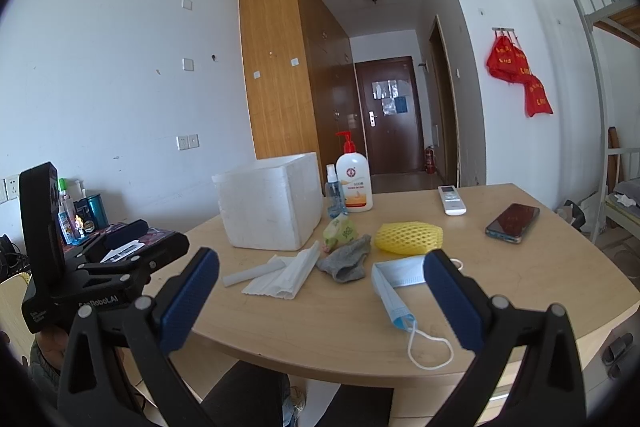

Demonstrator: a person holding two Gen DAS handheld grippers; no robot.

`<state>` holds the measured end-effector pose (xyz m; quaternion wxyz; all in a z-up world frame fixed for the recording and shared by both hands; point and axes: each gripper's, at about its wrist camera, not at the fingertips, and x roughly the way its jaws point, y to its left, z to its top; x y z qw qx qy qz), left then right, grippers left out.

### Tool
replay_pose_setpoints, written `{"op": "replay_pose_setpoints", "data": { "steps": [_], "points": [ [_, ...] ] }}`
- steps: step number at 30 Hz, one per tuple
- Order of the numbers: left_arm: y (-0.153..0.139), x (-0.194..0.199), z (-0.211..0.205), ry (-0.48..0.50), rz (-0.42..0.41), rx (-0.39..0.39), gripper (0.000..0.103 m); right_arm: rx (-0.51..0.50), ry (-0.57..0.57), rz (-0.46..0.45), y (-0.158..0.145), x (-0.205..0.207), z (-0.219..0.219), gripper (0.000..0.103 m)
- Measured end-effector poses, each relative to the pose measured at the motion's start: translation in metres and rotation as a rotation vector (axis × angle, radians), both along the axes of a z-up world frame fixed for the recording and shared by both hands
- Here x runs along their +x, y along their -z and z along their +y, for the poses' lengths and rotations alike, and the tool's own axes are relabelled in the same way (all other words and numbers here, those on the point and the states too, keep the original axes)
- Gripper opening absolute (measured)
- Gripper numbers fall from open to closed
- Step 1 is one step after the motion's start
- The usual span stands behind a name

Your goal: Organize soft objects

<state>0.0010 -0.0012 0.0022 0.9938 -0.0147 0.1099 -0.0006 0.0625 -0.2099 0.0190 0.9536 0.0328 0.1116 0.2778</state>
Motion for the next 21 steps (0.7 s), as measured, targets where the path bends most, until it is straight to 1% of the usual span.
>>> {"op": "replay_pose_setpoints", "data": {
  "steps": [21],
  "points": [
    [0.0006, 0.0028, 0.0004, -0.001, 0.008, 0.0, 0.103, -0.002, 0.003, 0.013, 0.0005, 0.0022, -0.0011, 0.103]
  ]
}}
